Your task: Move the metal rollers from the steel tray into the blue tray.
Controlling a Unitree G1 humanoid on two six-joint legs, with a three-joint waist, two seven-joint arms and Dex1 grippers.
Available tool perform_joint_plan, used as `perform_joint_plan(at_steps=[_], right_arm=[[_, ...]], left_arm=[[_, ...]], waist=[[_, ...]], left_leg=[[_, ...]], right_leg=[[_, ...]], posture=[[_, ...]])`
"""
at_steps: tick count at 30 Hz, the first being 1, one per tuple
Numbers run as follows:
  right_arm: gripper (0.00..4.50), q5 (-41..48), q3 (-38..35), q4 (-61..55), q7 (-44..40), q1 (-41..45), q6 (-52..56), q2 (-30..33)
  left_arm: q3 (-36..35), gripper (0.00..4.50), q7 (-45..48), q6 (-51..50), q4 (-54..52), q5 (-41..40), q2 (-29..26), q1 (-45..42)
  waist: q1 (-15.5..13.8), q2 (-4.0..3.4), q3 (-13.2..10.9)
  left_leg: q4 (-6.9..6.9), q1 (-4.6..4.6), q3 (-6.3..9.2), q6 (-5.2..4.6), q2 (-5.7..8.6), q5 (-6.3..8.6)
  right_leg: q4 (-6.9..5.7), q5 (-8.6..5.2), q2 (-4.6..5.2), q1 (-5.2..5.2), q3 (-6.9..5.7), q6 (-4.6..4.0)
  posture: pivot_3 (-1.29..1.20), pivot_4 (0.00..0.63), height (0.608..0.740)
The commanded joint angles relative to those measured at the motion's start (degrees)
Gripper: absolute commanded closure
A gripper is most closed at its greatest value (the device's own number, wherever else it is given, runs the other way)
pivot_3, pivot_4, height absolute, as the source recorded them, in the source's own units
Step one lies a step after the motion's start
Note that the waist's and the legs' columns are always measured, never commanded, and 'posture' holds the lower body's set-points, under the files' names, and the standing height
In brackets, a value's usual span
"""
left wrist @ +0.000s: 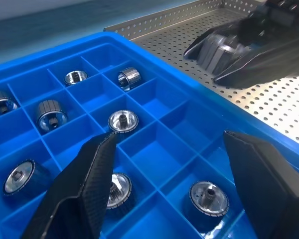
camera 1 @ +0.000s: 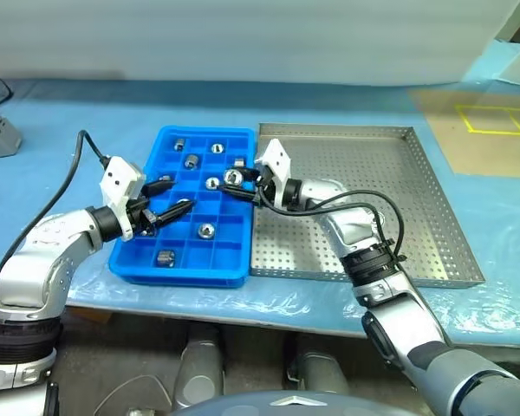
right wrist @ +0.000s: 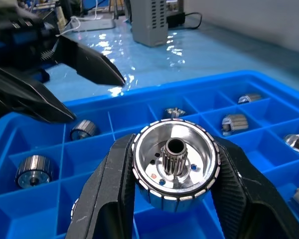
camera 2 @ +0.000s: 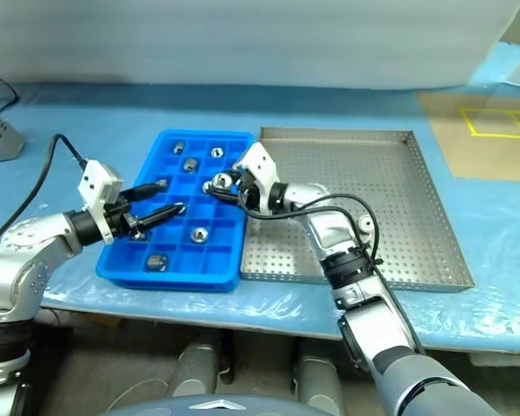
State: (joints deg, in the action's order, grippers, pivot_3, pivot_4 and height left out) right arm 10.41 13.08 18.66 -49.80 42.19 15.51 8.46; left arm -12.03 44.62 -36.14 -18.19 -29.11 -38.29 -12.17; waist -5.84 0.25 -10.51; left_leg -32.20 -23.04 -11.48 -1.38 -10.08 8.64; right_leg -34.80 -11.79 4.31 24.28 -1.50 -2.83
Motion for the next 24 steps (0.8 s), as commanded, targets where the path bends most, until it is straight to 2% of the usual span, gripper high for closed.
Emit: perform_joint_plan(at_steps=[1,8,9,14,20,24], right_arm=[[2.84,-0.87,-0.9,5.29,0.12,2.52,-4.14,-0.41],[2.84,-2.07,-0.24,8.64,-1.71,1.62,-7.08,0.01],[2.11,-1.84,-0.43,8.38,-1.79,1.26,-6.93,-0.11],[0.51,-1.87,-0.6,6.67,-1.14,0.85,-5.03,-0.35],[0.51,-1.94,-2.12,4.06,-0.14,0.02,-4.67,1.84],[0.51,0.35,-6.32,-0.88,0.39,-0.88,-2.0,6.36]], left_arm=[[-2.34,0.91,-2.05,-0.4,-4.31,-1.53,-0.02,1.24],[-1.84,0.91,-4.35,-1.11,-6.61,-2.69,0.73,2.95],[-1.64,0.91,-4.35,-1.12,-6.41,-2.75,0.76,2.85],[-0.54,0.91,-4.06,-0.91,-5.21,-2.88,0.61,1.24],[1.79,0.91,-2.6,-0.37,-3.05,-2.72,0.75,-1.49],[4.51,0.91,-0.91,0.19,-1.51,-2.89,1.61,-4.28]], waist=[[-0.33,0.0,0.0],[-0.28,0.01,0.0],[-0.19,0.01,0.0],[-0.1,0.01,0.0],[-0.04,0.01,0.0],[-0.04,0.01,0.0]], left_leg=[[0.0,0.0,0.0,0.0,0.01,0.0],[0.03,-0.05,0.0,0.03,-0.03,-0.02],[0.03,-0.06,0.01,0.03,-0.03,-0.02],[0.03,-0.05,0.0,0.03,-0.03,-0.02],[0.01,-0.04,0.0,0.04,-0.02,-0.02],[-0.01,-0.06,0.0,0.04,0.04,-0.03]], right_leg=[[0.0,0.0,0.01,0.0,0.0,0.0],[-0.01,0.0,-0.02,0.07,-0.01,0.0],[-0.01,0.0,-0.02,0.08,-0.01,0.0],[-0.02,0.0,-0.02,0.08,-0.01,0.0],[-0.03,0.0,-0.02,0.06,0.0,0.0],[-0.03,0.01,-0.01,0.06,0.02,0.0]], posture=[[0.21,0.15,0.74],[0.21,0.15,0.74],[0.21,0.15,0.74],[0.19,0.15,0.74],[0.13,0.15,0.74],[0.06,0.15,0.74]])
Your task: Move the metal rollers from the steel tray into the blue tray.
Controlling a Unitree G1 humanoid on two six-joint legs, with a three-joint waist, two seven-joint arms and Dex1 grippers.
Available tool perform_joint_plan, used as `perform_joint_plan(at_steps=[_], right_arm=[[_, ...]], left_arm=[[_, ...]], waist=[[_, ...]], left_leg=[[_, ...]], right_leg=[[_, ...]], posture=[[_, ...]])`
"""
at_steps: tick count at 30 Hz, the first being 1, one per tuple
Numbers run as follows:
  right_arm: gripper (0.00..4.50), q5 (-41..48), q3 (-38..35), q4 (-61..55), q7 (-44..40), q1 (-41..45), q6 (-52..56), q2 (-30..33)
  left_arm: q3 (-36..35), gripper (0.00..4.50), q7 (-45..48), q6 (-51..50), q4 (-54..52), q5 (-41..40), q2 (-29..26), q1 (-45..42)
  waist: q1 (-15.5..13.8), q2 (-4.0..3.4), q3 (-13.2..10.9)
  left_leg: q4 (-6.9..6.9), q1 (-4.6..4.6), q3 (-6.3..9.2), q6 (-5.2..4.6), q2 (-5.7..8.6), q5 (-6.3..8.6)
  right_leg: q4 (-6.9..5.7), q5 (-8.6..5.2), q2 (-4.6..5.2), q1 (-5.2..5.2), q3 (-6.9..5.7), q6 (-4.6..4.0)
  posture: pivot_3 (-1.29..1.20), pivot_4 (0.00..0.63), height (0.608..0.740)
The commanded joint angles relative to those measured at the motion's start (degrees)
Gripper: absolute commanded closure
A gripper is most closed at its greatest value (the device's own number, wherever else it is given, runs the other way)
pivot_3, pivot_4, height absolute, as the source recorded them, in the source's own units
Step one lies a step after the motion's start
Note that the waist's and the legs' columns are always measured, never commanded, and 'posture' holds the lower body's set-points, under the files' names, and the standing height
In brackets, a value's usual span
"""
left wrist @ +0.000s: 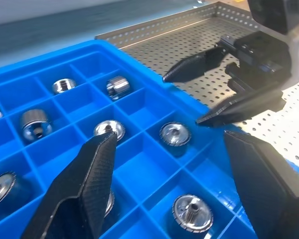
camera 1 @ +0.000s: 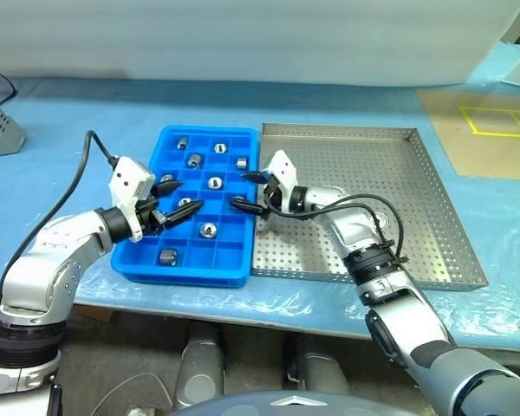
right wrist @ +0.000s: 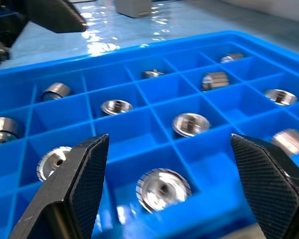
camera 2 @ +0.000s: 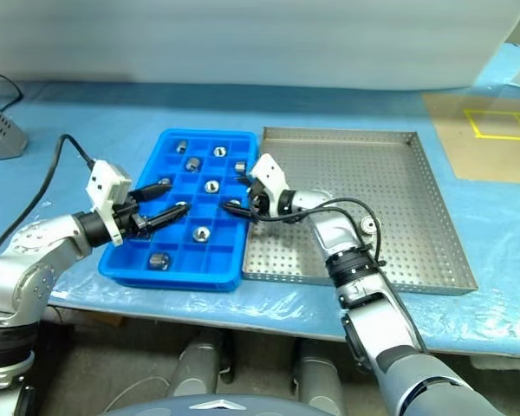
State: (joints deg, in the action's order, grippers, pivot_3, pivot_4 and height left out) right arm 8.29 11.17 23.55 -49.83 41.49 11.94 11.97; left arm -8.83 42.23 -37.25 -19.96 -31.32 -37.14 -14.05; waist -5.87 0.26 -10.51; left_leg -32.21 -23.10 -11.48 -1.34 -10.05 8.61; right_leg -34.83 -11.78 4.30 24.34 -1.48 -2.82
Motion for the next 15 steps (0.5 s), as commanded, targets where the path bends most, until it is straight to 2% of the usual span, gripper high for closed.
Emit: perform_joint_plan(at_steps=[1,9,15], right_arm=[[0.51,3.02,-5.58,-7.27,0.63,-0.63,2.51,4.28],[0.51,5.3,-15.52,-17.07,4.62,-10.22,10.18,15.8],[0.51,5.68,-19.6,-23.02,7.56,-18.31,12.65,20.7]], left_arm=[[2.21,0.91,2.05,1.42,0.97,-0.64,0.89,-3.34],[11.19,0.91,7.35,3.79,10.09,0.89,7.67,-12.93],[15.42,0.91,10.92,7.27,16.03,3.41,11.07,-16.59]], waist=[[0.0,0.0,0.0],[0.8,0.03,0.02],[3.61,0.01,0.03]], left_leg=[[-0.01,0.0,0.0,0.0,0.0,0.0],[-0.02,0.09,-0.07,-0.01,0.02,-0.01],[-0.05,0.11,-0.1,-0.04,0.02,0.0]], right_leg=[[0.0,0.0,0.0,0.0,0.0,0.0],[0.0,0.01,-0.02,-0.06,0.05,0.01],[0.0,0.01,-0.04,-0.06,0.08,0.02]], posture=[[0.04,0.15,0.74],[-0.12,0.15,0.74],[-0.22,0.15,0.74]])
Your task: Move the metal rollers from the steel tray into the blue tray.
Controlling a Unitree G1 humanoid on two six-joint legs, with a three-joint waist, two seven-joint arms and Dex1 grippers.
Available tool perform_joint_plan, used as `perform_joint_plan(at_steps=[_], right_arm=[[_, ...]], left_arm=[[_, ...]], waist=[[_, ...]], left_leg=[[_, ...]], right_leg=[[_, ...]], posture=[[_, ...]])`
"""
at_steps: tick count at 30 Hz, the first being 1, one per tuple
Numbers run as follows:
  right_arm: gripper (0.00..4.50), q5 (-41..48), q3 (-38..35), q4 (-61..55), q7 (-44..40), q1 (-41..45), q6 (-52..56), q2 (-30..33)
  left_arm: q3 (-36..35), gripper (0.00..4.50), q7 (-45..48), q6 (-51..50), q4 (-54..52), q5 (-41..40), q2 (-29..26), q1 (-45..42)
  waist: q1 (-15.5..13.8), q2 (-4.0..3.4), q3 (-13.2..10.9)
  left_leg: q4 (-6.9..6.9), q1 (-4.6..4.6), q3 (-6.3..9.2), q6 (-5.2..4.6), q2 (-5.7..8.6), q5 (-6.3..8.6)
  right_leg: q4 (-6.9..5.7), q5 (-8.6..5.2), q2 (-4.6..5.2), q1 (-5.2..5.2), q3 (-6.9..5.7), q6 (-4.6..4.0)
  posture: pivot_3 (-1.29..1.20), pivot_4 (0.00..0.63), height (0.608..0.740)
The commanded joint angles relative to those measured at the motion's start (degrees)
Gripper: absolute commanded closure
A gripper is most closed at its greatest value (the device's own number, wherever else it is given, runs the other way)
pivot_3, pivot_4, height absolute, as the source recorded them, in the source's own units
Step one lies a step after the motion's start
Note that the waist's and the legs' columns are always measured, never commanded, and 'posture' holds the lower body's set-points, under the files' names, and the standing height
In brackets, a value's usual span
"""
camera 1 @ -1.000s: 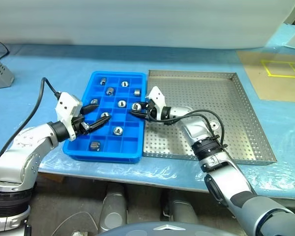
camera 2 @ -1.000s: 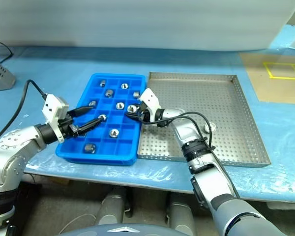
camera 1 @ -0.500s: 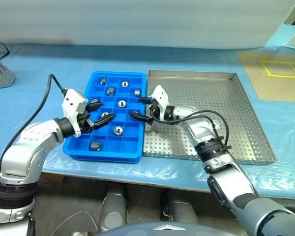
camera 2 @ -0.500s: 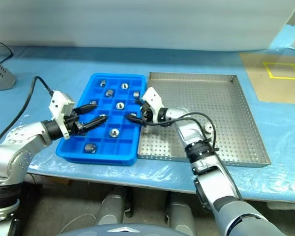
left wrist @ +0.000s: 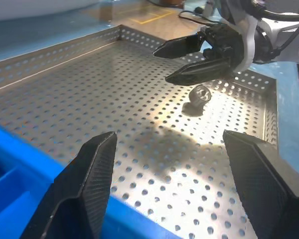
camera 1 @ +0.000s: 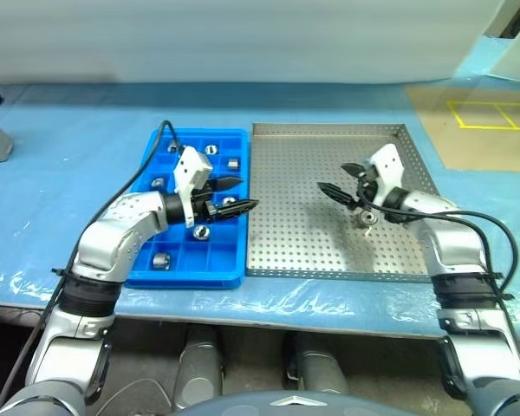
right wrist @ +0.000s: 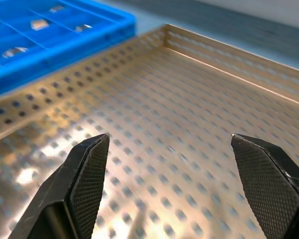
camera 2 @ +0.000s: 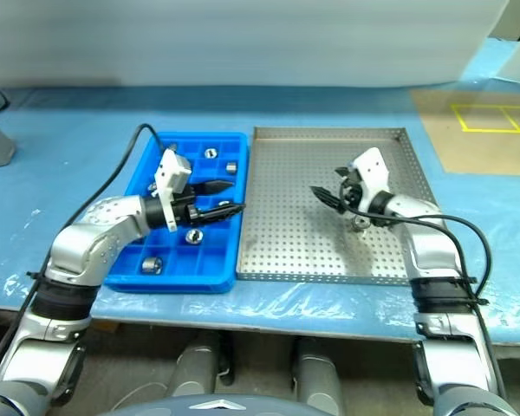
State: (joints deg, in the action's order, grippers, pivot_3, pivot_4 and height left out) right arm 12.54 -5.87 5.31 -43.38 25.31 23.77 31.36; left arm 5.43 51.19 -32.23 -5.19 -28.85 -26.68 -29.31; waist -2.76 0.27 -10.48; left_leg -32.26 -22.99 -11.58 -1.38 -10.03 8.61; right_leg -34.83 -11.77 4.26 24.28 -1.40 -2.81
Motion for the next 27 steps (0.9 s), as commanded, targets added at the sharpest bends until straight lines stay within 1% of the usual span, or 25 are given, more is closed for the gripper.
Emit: perform_joint_plan(at_steps=[1,5,10,17,22,25,27], right_arm=[[0.51,0.98,-2.57,-5.6,1.5,-3.91,0.77,1.76],[0.51,0.83,-1.96,-7.59,2.98,-7.81,0.89,1.22],[0.51,-0.55,-0.34,-6.48,5.02,-8.81,0.62,0.21],[0.51,-1.78,-1.09,5.78,7.18,-7.27,-3.83,-0.3],[0.51,-1.02,-0.38,7.39,6.14,-6.8,-5.26,-0.87],[1.14,-1.22,0.3,7.65,5.98,-6.43,-6.15,-1.72],[1.83,-2.4,0.99,8.35,6.76,-5.99,-6.35,-1.98]], left_arm=[[1.29,0.91,2.56,2.57,2.09,0.89,1.1,-1.89],[0.96,0.91,3.68,3.07,5.17,1.21,2.16,-3.88],[0.16,0.91,4.24,2.75,6.51,0.68,2.48,-5.27],[0.5,0.91,3.92,2.58,4.89,1.31,1.79,-4.03],[0.17,0.91,3.66,2.06,3.99,1.18,1.07,-3.6],[-0.07,0.91,3.58,1.64,3.25,0.97,0.64,-3.18],[-0.08,0.91,3.48,1.43,2.72,0.93,0.37,-2.8]], waist=[[0.98,0.0,0.0],[2.24,0.0,0.0],[2.83,-0.01,0.0],[2.81,-0.01,0.01],[2.8,-0.01,0.01],[2.91,-0.01,0.01],[2.97,-0.01,0.01]], left_leg=[[0.0,0.0,0.0,0.0,-0.01,0.0],[-0.02,0.01,0.0,-0.02,-0.05,0.01],[-0.13,0.02,0.0,-0.04,-0.03,0.02],[-0.2,-0.03,0.01,-0.17,0.0,0.1],[-0.25,-0.03,0.01,-0.19,0.0,0.11],[-0.25,-0.01,0.01,-0.18,-0.03,0.11],[-0.24,-0.01,0.01,-0.18,-0.03,0.11]], right_leg=[[0.01,0.0,-0.01,0.0,0.0,0.0],[0.01,0.0,-0.06,0.01,-0.01,0.0],[0.0,0.0,-0.06,-0.04,0.0,0.01],[0.05,0.0,-0.04,-0.1,-0.01,0.0],[0.03,0.0,-0.03,-0.11,-0.02,0.0],[0.01,0.01,-0.04,-0.11,-0.02,0.0],[0.01,0.01,-0.04,-0.11,-0.02,0.0]], posture=[[-0.22,0.15,0.74],[-0.24,0.15,0.74],[-0.24,0.15,0.74],[-0.22,0.15,0.74],[-0.21,0.15,0.74],[-0.2,0.15,0.74],[-0.2,0.15,0.74]])
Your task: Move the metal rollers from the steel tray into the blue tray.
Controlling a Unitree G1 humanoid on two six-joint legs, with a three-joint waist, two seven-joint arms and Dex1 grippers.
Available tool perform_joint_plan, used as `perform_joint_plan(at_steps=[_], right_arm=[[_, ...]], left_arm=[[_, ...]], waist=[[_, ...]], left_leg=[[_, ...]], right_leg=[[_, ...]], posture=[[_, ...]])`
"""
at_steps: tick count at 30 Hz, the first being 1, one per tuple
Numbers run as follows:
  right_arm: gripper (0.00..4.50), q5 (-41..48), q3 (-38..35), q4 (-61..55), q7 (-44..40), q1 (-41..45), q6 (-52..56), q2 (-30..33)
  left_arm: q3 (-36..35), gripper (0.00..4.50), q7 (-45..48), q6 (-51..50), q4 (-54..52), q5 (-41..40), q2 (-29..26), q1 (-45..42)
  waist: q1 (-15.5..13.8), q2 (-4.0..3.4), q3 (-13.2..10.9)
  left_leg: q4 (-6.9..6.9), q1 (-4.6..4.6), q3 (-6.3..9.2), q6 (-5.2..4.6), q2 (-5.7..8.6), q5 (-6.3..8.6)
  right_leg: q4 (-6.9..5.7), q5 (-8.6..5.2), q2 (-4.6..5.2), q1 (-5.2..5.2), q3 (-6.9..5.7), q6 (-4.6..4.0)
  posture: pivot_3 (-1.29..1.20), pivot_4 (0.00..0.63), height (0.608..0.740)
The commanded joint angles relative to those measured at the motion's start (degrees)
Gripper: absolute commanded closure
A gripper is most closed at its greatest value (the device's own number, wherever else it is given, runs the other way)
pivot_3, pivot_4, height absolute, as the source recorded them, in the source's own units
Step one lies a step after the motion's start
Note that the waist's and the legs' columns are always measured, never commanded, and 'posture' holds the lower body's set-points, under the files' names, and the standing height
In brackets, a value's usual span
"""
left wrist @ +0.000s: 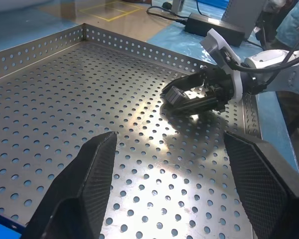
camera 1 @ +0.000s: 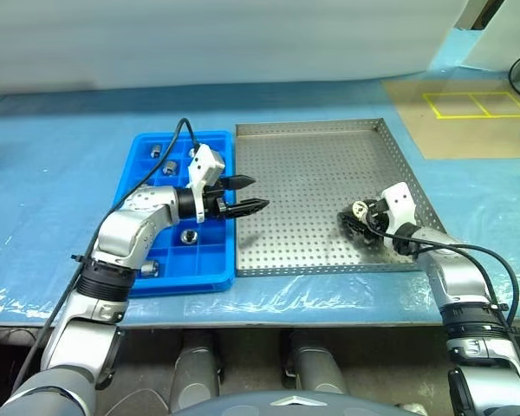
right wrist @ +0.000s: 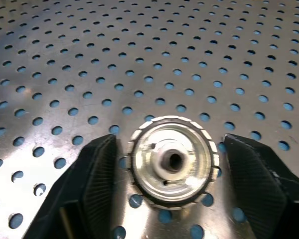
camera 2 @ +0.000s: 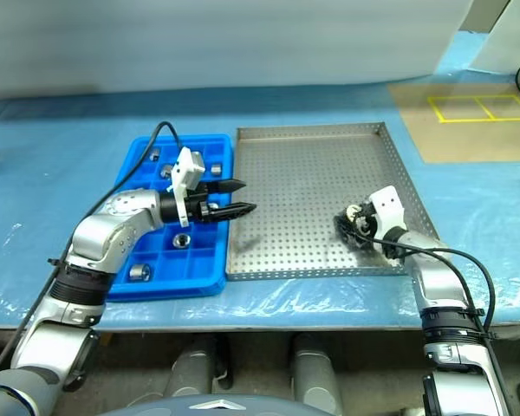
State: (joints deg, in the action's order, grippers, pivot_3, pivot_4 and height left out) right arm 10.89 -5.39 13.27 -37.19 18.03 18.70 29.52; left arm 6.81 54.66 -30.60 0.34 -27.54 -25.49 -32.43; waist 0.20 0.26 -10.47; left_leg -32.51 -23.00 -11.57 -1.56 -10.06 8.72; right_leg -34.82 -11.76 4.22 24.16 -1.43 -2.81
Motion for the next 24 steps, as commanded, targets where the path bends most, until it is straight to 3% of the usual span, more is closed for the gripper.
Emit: perform_joint_plan(at_steps=[1,3,4,12,18,24], right_arm=[[2.14,-0.84,0.68,0.74,0.31,1.47,-1.65,-0.23],[2.73,0.01,0.64,0.38,-1.01,1.41,-1.98,-0.43],[2.83,-0.33,0.84,0.28,-0.83,1.48,-1.97,-0.41],[2.82,-0.9,2.67,-1.03,-0.44,5.02,-1.24,-1.74],[2.82,0.38,8.31,-6.62,-5.28,11.08,0.42,-4.97],[2.82,4.32,15.05,-13.76,-13.63,14.32,4.78,-8.25]], left_arm=[[-1.44,0.91,0.0,-0.25,-3.11,-0.4,-0.95,0.59],[-1.37,0.91,-0.02,-0.3,-3.46,-0.37,-1.17,0.96],[-1.34,0.91,-0.09,-0.31,-3.5,-0.31,-1.23,1.03],[-1.98,0.91,-0.98,-0.14,-3.85,-0.04,-1.63,0.79],[-7.93,0.91,-2.07,-0.77,-4.9,-1.85,-5.69,-0.19],[-12.98,0.91,-5.07,-3.71,-10.33,-3.75,-8.91,2.62]], waist=[[0.01,0.0,0.0],[-0.08,0.0,0.0],[-0.13,0.0,0.0],[-0.01,0.0,0.0],[0.05,-0.02,-0.01],[-1.96,-0.02,-0.01]], left_leg=[[0.0,-0.01,0.0,0.0,0.0,0.0],[-0.01,-0.01,0.0,0.0,0.01,0.0],[-0.01,-0.01,0.0,0.0,0.01,0.0],[-0.01,0.0,0.0,0.0,0.0,0.0],[0.06,0.01,0.0,0.05,-0.06,-0.03],[0.14,-0.04,0.01,0.04,-0.06,-0.02]], right_leg=[[0.0,0.0,0.0,0.0,0.0,0.0],[0.0,0.0,0.0,0.0,0.0,0.0],[0.0,0.0,0.0,0.0,0.0,0.0],[-0.01,0.0,0.0,-0.01,0.0,0.0],[-0.07,0.01,-0.02,0.05,-0.03,-0.02],[0.02,-0.01,-0.01,0.07,-0.06,-0.04]], posture=[[-0.19,0.15,0.74],[-0.19,0.15,0.74],[-0.19,0.15,0.74],[-0.15,0.15,0.74],[-0.09,0.15,0.74],[0.01,0.15,0.74]])
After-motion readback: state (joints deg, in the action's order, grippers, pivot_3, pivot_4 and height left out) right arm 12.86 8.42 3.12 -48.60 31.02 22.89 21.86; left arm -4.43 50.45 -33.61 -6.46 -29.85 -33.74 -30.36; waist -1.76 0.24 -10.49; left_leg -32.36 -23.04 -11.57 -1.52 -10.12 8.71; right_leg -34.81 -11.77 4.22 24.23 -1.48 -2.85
